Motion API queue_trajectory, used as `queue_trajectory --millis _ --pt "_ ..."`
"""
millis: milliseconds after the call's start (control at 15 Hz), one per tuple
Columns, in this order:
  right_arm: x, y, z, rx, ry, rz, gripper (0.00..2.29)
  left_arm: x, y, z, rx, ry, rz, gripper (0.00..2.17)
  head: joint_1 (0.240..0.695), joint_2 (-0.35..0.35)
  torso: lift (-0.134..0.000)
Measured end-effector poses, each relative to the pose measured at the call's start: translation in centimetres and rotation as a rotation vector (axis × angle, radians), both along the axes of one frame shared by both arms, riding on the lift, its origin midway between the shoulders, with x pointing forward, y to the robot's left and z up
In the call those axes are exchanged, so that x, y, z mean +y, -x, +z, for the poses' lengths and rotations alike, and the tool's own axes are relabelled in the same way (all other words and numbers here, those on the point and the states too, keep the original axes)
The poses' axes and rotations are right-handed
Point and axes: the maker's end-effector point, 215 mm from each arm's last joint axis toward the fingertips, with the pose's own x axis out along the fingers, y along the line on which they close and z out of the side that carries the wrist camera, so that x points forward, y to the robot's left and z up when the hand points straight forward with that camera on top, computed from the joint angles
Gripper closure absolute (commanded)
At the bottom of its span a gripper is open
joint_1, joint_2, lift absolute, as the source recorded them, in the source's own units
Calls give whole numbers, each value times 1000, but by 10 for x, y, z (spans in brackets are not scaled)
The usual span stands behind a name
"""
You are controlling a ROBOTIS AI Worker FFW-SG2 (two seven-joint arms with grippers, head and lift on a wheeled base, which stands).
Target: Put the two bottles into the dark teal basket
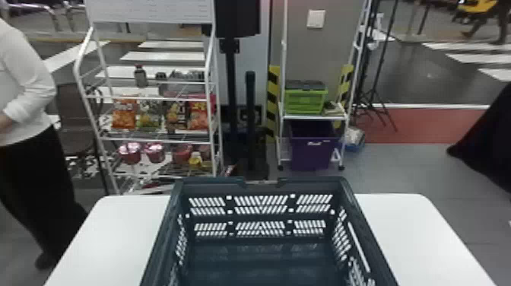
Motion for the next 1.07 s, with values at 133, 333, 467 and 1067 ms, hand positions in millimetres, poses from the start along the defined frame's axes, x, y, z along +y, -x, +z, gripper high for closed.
queue_trajectory --millis 133,333,467,1067 --pt "0 0 2 -3 1 0 2054 -1 -1 -2 4 0 -2 2145 499 0 0" --pt "-2 -1 0 -1 2 -6 2054 -2 -3 -4 15 2 -6 2145 499 0 0" --pt "-4 -2 -1 -1 3 -15 2054 -3 -5 -6 24 2 -10 2145 499 0 0" --pt "5 -46 57 -40 -24 -38 2054 -7 -8 -20 51 5 -42 2145 499 0 0"
